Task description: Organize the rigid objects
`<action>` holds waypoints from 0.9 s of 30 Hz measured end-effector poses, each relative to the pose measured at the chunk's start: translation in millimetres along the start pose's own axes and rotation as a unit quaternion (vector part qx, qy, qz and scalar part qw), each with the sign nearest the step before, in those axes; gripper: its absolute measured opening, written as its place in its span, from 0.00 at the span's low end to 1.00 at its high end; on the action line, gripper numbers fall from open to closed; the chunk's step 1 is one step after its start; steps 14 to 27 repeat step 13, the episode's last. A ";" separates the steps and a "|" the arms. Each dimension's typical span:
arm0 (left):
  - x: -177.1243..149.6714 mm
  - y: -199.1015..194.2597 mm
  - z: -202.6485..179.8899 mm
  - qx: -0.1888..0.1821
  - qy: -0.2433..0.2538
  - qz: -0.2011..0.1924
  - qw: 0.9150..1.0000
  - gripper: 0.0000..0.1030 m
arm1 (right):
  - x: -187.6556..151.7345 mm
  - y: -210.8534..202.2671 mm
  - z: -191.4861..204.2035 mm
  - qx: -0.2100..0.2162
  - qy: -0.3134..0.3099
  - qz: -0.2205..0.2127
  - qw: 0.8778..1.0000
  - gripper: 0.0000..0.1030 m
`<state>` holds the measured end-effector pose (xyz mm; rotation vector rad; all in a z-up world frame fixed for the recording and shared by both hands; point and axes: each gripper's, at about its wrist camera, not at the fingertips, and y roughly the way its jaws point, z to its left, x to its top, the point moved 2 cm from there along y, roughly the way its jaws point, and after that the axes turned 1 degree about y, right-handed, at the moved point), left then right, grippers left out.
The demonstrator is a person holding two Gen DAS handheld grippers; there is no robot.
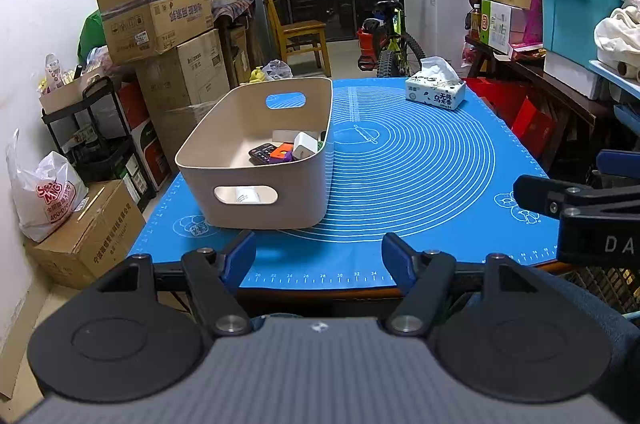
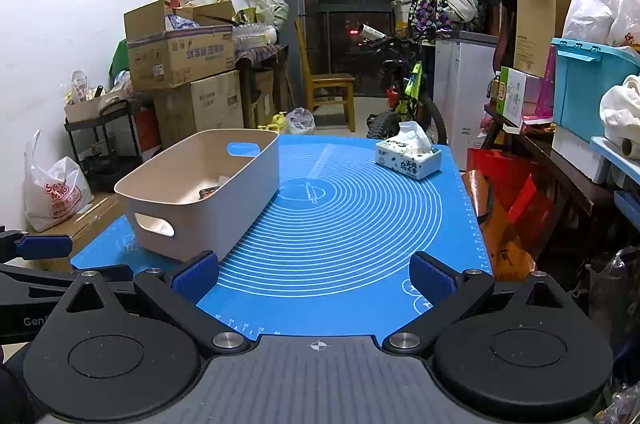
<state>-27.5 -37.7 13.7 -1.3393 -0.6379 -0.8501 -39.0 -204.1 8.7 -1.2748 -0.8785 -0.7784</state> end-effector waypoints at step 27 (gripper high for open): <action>1.1 0.5 -4.0 -0.003 0.005 -0.002 1.000 0.69 | -1.2 0.9 0.0 0.000 0.002 0.004 1.000 0.98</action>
